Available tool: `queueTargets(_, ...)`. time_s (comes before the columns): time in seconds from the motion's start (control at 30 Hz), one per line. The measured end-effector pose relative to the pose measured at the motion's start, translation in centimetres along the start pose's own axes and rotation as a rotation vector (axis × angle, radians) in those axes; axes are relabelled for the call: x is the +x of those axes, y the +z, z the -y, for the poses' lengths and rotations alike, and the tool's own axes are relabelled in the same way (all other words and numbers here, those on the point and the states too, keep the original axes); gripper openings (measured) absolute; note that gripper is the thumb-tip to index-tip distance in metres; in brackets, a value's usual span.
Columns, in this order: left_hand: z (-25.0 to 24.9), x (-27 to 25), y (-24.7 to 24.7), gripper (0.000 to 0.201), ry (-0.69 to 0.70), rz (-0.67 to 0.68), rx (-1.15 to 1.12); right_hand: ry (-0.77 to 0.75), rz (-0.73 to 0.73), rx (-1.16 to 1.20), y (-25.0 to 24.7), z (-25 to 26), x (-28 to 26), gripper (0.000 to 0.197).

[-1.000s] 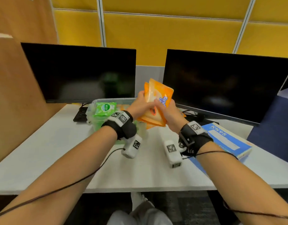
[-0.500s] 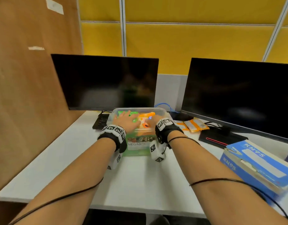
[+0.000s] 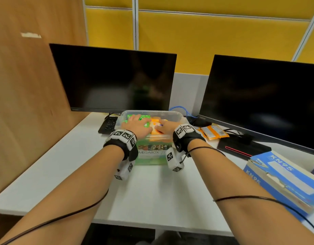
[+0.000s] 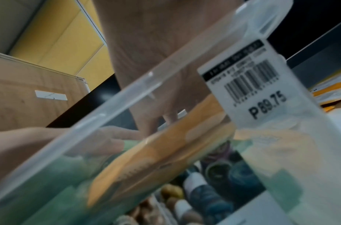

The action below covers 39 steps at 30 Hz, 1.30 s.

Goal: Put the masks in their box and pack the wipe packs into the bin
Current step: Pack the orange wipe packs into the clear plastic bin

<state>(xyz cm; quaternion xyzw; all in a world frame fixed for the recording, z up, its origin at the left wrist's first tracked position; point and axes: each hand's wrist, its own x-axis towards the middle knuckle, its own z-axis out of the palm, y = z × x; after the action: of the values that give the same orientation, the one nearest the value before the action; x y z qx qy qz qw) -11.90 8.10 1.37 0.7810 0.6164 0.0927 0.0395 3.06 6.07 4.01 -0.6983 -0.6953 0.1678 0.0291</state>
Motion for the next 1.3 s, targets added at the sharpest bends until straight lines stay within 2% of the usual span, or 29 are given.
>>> queueTargets(0.07,0.1,-0.1,-0.1,0.054,0.001,0.011,-0.006,-0.070,0.013,-0.010,0.2,-0.3,0.4,0.059)
queueTargets(0.1,0.2,0.0,0.0,0.055,0.003,0.024,-0.020,-0.097,-0.028,0.034,0.3,-0.4,0.4,0.059)
queueTargets(0.13,0.3,0.1,0.0,0.057,-0.002,0.046,-0.035,-0.125,-0.125,0.110,0.5,-0.6,0.4,0.057)
queueTargets(0.2,0.4,0.0,-0.2,0.060,-0.017,0.084,-0.056,-0.127,-0.505,0.301,0.9,-1.0,0.0,0.045)
queueTargets(0.23,0.4,0.0,-0.3,0.061,-0.018,0.099,-0.055,-0.061,-0.713,0.357,1.0,-1.4,-0.5,0.039)
queueTargets(0.27,0.5,0.0,-0.4,0.063,-0.019,0.116,-0.045,0.045,-0.855,0.381,0.9,-2.2,-1.0,0.037)
queueTargets(0.3,0.5,-0.1,-0.6,0.066,-0.011,0.128,-0.030,0.181,-0.862,0.401,0.7,-3.0,-1.7,0.040)
queueTargets(0.33,0.5,0.0,-0.5,0.067,-0.004,0.143,-0.012,0.289,-0.748,0.447,0.7,-3.9,-1.9,0.045)
queueTargets(0.37,0.6,0.0,-0.5,0.068,0.002,0.152,0.001,0.345,-0.556,0.522,0.4,-4.4,-2.3,0.048)
queueTargets(0.4,0.6,-0.2,-0.7,0.067,-0.004,0.156,0.009,0.337,-0.385,0.572,0.3,-4.6,-2.5,0.047)
queueTargets(0.43,0.7,-0.4,-0.9,0.065,-0.013,0.158,0.012,0.288,-0.299,0.577,0.1,-4.4,-3.0,0.045)
queueTargets(0.57,0.7,-1.6,-2.3,0.048,-0.030,0.172,0.093,0.173,-0.284,0.556,0.2,-2.8,-4.5,0.044)
queueTargets(0.63,0.6,-2.3,-3.0,0.048,-0.092,0.128,0.108,0.137,-0.260,0.590,0.9,-1.9,-4.9,0.048)
queueTargets(0.7,0.1,-2.9,-3.2,0.051,-0.024,0.060,0.047,0.096,-0.247,0.630,1.5,-1.1,-4.3,0.052)
queueTargets(0.77,-0.4,-3.5,-3.2,0.048,0.089,0.074,0.032,0.085,-0.232,0.715,2.3,0.0,-3.3,0.056)
queueTargets(0.8,-0.6,-3.7,-3.2,0.046,0.087,0.128,0.042,0.070,-0.203,0.754,2.7,0.6,-3.0,0.058)
queueTargets(0.87,-0.5,-3.6,-3.1,0.041,-0.002,0.211,0.093,0.034,-0.132,0.812,3.2,1.3,-2.6,0.064)
queueTargets(0.97,-0.8,-3.8,-3.4,0.038,-0.078,0.152,0.232,-0.004,0.030,0.859,3.1,1.5,-3.6,0.065)
queueTargets(1.03,-2.5,-3.9,-3.5,0.038,-0.097,0.065,0.226,-0.064,0.110,0.905,2.8,0.7,-4.1,0.053)
queueTargets(1.1,-5.0,-3.9,-3.5,0.032,-0.010,-0.062,0.064,-0.106,0.084,0.967,2.2,-0.6,-4.2,0.043)
queueTargets(1.2,-9.4,-3.7,-2.3,0.023,0.155,-0.183,-0.171,-0.073,-0.139,1.037,1.4,-3.7,-3.9,0.020)
queueTargets(1.23,-10.9,-3.5,-1.6,0.024,0.208,-0.201,-0.214,-0.046,-0.204,0.994,1.3,-5.0,-3.7,0.016)
queueTargets(1.3,-13.5,-2.9,0.3,0.031,0.285,-0.216,-0.288,0.058,-0.214,0.767,1.8,-8.4,-2.6,0.022)
